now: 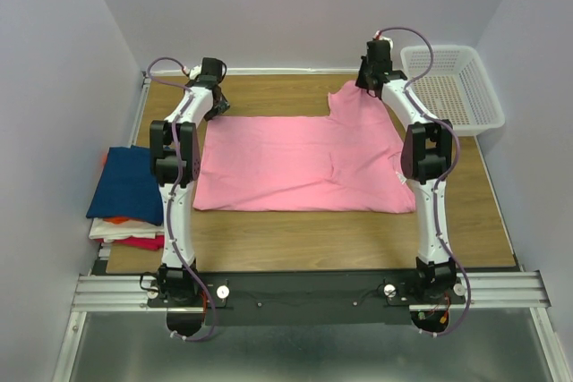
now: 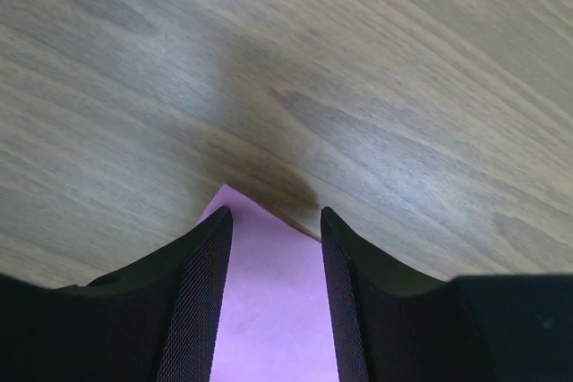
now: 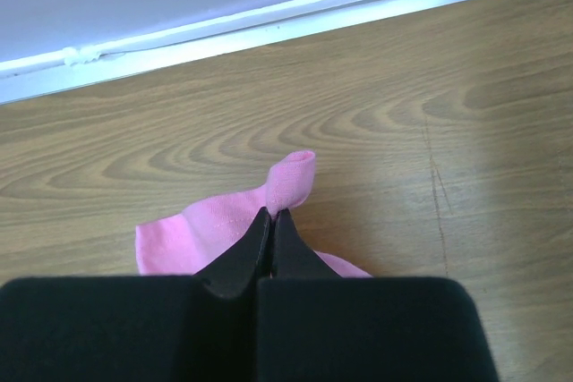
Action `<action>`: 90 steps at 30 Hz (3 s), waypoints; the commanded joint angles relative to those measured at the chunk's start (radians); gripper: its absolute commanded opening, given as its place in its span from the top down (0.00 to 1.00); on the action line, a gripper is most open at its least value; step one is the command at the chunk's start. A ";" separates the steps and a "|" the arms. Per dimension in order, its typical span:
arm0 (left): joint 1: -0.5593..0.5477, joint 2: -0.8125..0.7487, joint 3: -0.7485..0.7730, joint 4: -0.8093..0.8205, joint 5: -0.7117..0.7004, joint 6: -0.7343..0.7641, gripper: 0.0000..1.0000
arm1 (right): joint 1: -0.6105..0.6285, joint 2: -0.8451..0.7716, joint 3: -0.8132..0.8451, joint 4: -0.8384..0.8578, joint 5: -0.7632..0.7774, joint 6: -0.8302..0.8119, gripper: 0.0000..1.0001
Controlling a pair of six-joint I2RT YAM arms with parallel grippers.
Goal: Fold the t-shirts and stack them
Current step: Fold the tshirt
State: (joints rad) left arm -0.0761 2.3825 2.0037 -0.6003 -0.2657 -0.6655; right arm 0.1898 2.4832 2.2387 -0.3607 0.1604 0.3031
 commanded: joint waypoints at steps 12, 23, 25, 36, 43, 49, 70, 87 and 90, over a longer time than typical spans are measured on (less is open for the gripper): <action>0.012 0.053 0.029 -0.061 -0.040 -0.048 0.81 | -0.010 -0.058 -0.033 0.022 -0.045 0.024 1.00; 0.022 0.040 0.084 -0.036 -0.001 -0.031 1.00 | -0.059 -0.017 0.059 0.026 -0.093 0.042 1.00; 0.027 0.034 0.110 -0.020 0.019 -0.022 1.00 | -0.076 -0.003 0.111 0.028 -0.108 0.045 1.00; 0.053 0.004 0.150 0.120 0.126 0.009 1.00 | -0.099 0.003 0.139 0.042 -0.156 0.036 1.00; 0.058 -0.080 0.061 0.183 0.161 0.040 1.00 | -0.101 -0.119 -0.060 0.049 -0.147 0.034 0.99; 0.059 -0.186 -0.090 0.240 0.169 0.060 1.00 | -0.099 -0.260 -0.201 0.054 -0.105 0.048 1.00; 0.061 -0.465 -0.525 0.346 0.220 0.041 1.00 | -0.101 -0.613 -0.778 0.112 -0.059 0.172 0.99; 0.059 -0.514 -0.609 0.370 0.240 0.046 1.00 | -0.099 -0.681 -0.857 0.114 0.002 0.191 1.00; 0.061 -0.523 -0.622 0.375 0.246 0.044 1.00 | -0.101 -0.690 -0.870 0.114 0.004 0.194 1.00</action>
State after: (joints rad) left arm -0.0254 1.9064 1.4006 -0.2478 -0.0399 -0.6201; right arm 0.0902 1.8469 1.3914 -0.2581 0.1226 0.4808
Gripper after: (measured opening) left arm 0.005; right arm 0.012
